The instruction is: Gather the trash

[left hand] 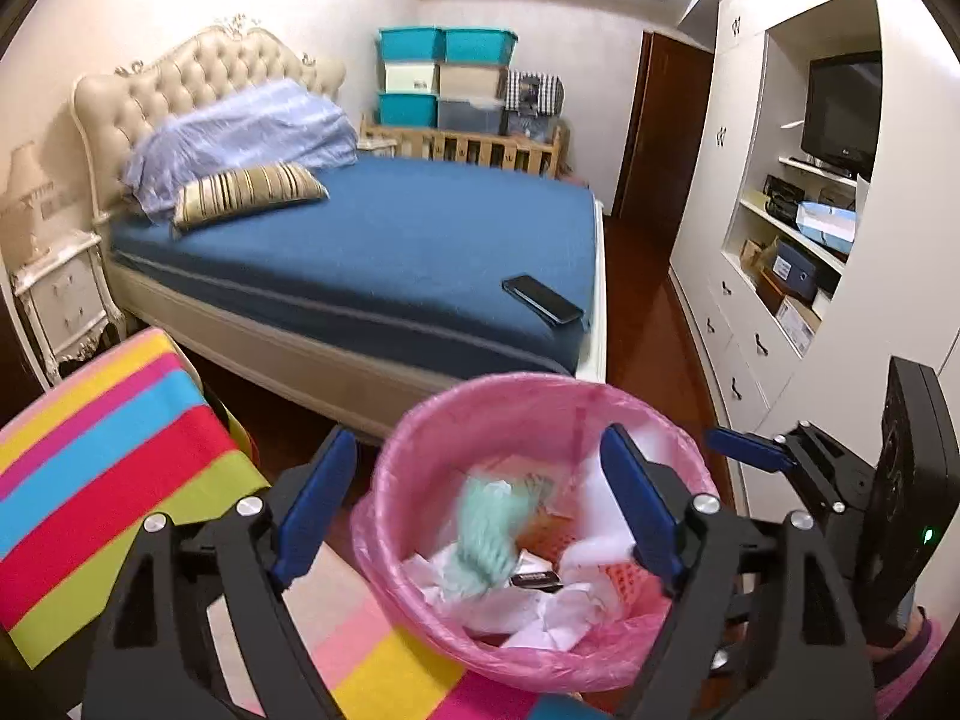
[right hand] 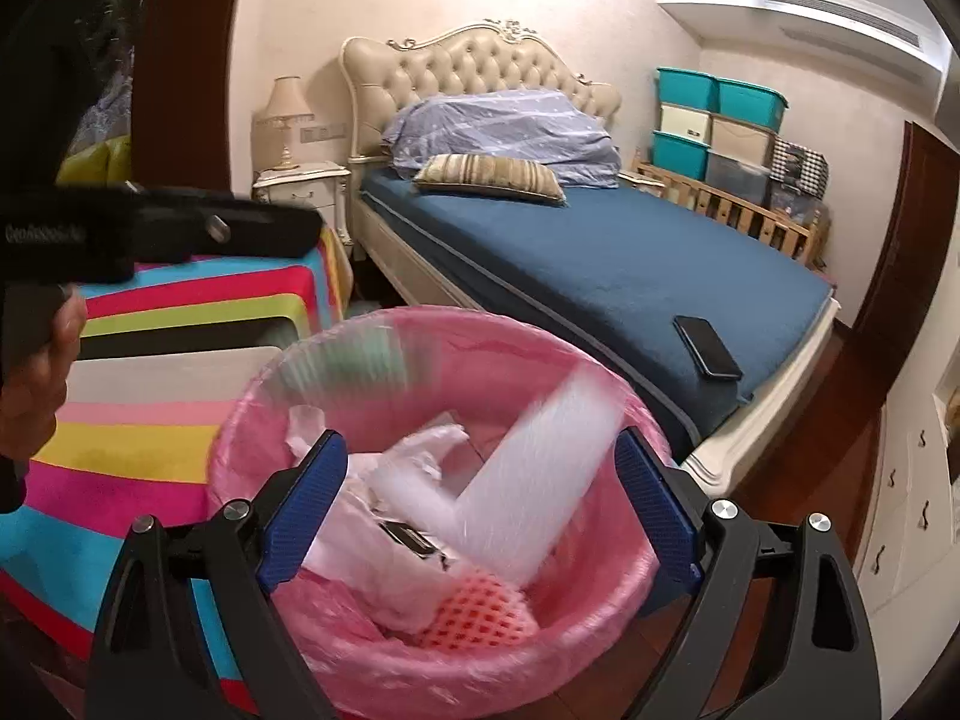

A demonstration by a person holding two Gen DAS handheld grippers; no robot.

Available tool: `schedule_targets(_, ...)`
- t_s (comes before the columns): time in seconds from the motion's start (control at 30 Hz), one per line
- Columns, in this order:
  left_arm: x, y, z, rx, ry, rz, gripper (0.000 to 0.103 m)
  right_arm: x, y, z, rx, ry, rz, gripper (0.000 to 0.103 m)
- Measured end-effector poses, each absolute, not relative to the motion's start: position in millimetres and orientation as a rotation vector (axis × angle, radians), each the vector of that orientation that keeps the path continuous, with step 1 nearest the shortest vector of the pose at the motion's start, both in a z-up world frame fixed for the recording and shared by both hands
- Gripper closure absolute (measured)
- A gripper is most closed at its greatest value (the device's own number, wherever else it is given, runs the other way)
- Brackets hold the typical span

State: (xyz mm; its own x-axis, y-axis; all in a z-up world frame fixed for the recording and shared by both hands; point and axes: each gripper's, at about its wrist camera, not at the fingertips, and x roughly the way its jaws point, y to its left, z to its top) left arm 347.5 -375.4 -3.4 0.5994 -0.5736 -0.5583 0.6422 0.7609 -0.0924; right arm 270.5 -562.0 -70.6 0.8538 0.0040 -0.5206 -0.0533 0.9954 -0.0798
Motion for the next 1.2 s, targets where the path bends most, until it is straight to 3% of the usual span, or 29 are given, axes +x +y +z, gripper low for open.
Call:
schedule_targets(0.17, 325, -356, 6, 0.125, 0.531, -0.645, 0.005, 224, -562, -61, -0.094, 0.517, -0.022, 0.018)
schedule_targets(0.63, 203, -289, 24, 0.134, 0.429, -0.51, 0.005, 126, -539, -10, 0.038, 0.487, -0.105, 0.018)
schedule_targets(1.2, 153, -256, 8, 0.151, 0.442, -0.504, 0.005, 120, -492, 4, -0.036, 0.49, -0.023, 0.018)
